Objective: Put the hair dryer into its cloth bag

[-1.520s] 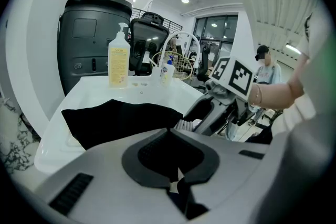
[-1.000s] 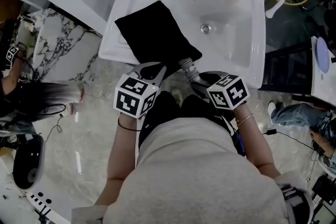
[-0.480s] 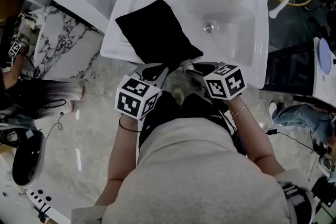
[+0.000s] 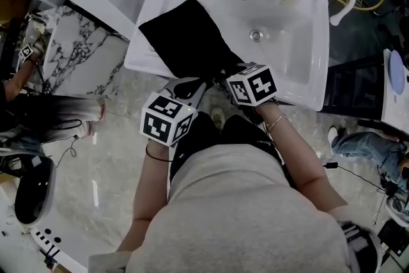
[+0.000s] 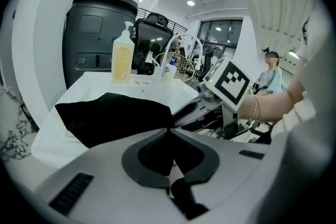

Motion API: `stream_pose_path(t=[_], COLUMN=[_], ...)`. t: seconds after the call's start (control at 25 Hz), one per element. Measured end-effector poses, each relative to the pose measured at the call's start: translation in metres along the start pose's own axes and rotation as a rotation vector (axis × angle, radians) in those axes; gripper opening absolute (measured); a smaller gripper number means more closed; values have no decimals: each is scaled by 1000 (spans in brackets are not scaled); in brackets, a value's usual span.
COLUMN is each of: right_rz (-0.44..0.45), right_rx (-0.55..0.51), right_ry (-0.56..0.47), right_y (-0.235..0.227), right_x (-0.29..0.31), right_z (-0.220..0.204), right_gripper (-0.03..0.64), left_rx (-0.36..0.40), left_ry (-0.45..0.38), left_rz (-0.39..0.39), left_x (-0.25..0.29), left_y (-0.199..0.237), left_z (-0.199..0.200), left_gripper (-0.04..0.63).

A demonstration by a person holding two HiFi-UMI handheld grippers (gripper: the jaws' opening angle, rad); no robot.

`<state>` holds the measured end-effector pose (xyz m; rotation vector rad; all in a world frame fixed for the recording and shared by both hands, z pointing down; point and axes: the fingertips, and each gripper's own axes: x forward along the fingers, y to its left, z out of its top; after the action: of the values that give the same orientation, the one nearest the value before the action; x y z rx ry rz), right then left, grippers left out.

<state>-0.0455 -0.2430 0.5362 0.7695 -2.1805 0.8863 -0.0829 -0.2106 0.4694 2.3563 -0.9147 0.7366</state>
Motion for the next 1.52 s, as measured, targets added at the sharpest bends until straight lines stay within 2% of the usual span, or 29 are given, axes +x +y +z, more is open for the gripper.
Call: stream_pose_path(t=[0.16,0.32,0.48,0.64,0.8,0.92,1.08,1.24,1.52], right_rz=[-17,5,37,8,-48,-78,-39,33,25], right_rx=[-55,-34,-34,-80,-176,-197,-163,-58,-45], right_ry=[-26,-22,-5,-12,-5,-3,-22,-123,-149], right_y=[3,9,16,16,18,16,16,25,23], right_x=[-3,-14,-16,-13,-7,-3,-4,-11,11], right_z=[-4,-24,-45,-46,-43,-41,-38,-12,20], right_gripper=[130,224,264,281,269,224,206,190,193], left_rx=[-8,-11,-16,-24,-29,-32,-31,-25,-21], left_ry=[-6,0,4,4,6,5,-2,-13,-20], left_rz=[5,6,10,15,16,15,9,2,3], left_x=[0,0,0,0,-3,-4,-4,-5,-6], left_y=[0,0,1,-1,-2,-2,-2,-2,3], left_z=[-1,-3,-7,-10,-12,-13,-11,-5,-2], left_gripper=[15,15,15,15,15,15,15,15,15])
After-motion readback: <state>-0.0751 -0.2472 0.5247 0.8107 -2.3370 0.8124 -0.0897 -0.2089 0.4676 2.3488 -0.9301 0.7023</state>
